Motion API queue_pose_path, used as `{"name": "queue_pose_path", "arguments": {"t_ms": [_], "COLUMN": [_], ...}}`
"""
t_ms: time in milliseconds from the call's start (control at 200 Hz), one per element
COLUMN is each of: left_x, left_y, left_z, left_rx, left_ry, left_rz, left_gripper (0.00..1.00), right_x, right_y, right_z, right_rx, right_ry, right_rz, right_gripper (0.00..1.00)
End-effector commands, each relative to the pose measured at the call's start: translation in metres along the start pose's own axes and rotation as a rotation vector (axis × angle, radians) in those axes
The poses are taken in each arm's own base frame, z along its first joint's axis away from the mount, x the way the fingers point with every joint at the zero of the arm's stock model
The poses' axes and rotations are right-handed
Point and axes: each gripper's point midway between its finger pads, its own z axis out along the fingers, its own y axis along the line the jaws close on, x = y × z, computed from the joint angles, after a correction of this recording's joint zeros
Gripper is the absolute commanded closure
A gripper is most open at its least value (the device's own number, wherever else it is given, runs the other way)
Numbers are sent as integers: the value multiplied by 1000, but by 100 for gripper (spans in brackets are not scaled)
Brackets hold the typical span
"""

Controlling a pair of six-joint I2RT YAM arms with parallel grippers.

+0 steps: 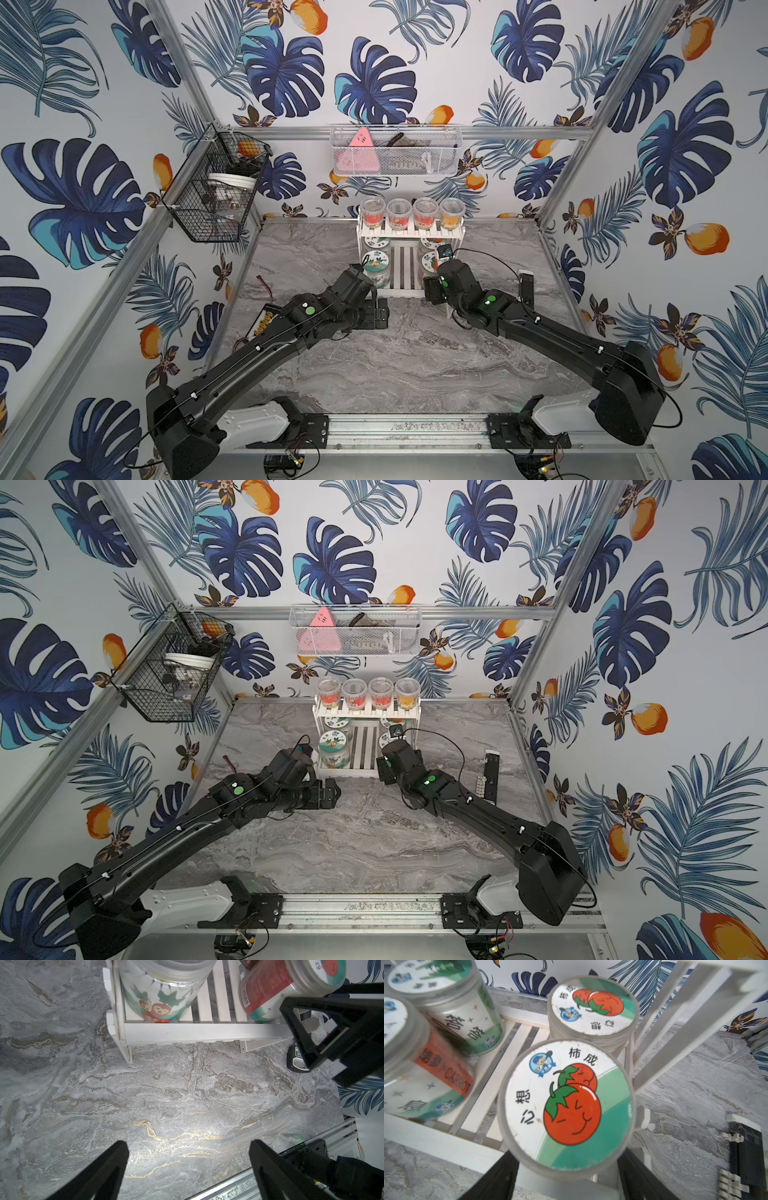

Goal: Place the seed container on the shelf
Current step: Place the seed jar on the shelf, then reset both arms

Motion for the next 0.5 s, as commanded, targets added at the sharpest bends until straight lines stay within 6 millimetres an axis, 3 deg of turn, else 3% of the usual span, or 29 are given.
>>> {"name": "queue_pose_path", "arguments": {"t_ms": [0, 175, 375, 495], "left_x": [-4, -15, -36, -53], "left_y": [6, 19, 44, 75], "left_z": [-3, -15, -34, -47], "left_rx": [-25, -85, -205, -355], "left_ry": [-27, -105, -240, -347], "left_rz": [6, 20, 39, 35], "left_gripper": [1, 1, 1, 1], "right_x": [0, -8, -30, -32], "right_y": [-1, -19, -74, -115], "right_z": [-14, -49, -92, -100], "right_rx": [-36, -43, 111, 242], "right_ry": [3, -69, -218, -263], "right_rz": [35, 66, 94, 111], "right_gripper": [17, 14, 5, 0]}}
